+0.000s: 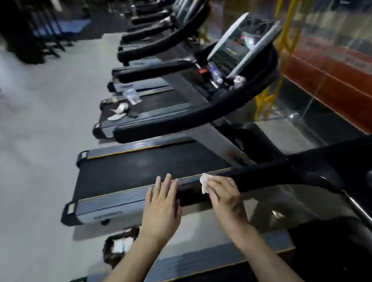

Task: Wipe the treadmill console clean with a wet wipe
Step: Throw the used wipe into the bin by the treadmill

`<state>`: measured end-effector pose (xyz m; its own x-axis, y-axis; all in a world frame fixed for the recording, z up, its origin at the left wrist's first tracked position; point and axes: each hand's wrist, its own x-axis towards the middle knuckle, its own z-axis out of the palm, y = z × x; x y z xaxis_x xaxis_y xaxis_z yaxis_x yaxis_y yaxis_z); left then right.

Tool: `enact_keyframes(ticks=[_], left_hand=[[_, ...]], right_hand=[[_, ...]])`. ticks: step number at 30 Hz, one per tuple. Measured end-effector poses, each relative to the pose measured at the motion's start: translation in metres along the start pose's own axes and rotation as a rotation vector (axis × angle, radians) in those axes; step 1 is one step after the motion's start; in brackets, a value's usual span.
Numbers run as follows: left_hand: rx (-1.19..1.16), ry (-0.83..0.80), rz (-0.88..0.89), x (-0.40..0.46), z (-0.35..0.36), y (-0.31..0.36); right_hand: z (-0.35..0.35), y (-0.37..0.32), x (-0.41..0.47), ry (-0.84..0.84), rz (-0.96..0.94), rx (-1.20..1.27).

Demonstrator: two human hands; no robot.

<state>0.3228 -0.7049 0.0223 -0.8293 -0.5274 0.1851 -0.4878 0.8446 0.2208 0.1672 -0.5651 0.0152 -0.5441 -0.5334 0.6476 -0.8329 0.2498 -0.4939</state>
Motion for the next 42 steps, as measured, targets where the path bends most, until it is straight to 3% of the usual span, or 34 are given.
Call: enact_keyframes(ticks=[8,15,21,28,34,42], left_hand=[[0.066,-0.053,-0.350,-0.104,-0.032,-0.175],[0.080,-0.101,-0.479,-0.120,-0.033,-0.264],[0.138,-0.164,-0.574,-0.099,-0.028,-0.339],[0.162,-0.276,-0.564,-0.074,-0.011,-0.425],[0.121,-0.382,-0.471,-0.057,0.021,-0.522],[-0.018,-0.554,-0.315,-0.060,0.138,-0.614]], right_hand=[[0.139,-0.145,-0.020,-0.257,-0.155,0.261],[0.231,-0.180,-0.007,-0.426,-0.208,0.291],[0.338,-0.202,0.013,-0.539,-0.146,0.347],[0.428,-0.219,0.017,-0.703,-0.081,0.340],[0.499,-0.226,-0.001,-0.746,0.030,0.243],[0.617,-0.222,-0.081,-0.738,0.275,0.141]])
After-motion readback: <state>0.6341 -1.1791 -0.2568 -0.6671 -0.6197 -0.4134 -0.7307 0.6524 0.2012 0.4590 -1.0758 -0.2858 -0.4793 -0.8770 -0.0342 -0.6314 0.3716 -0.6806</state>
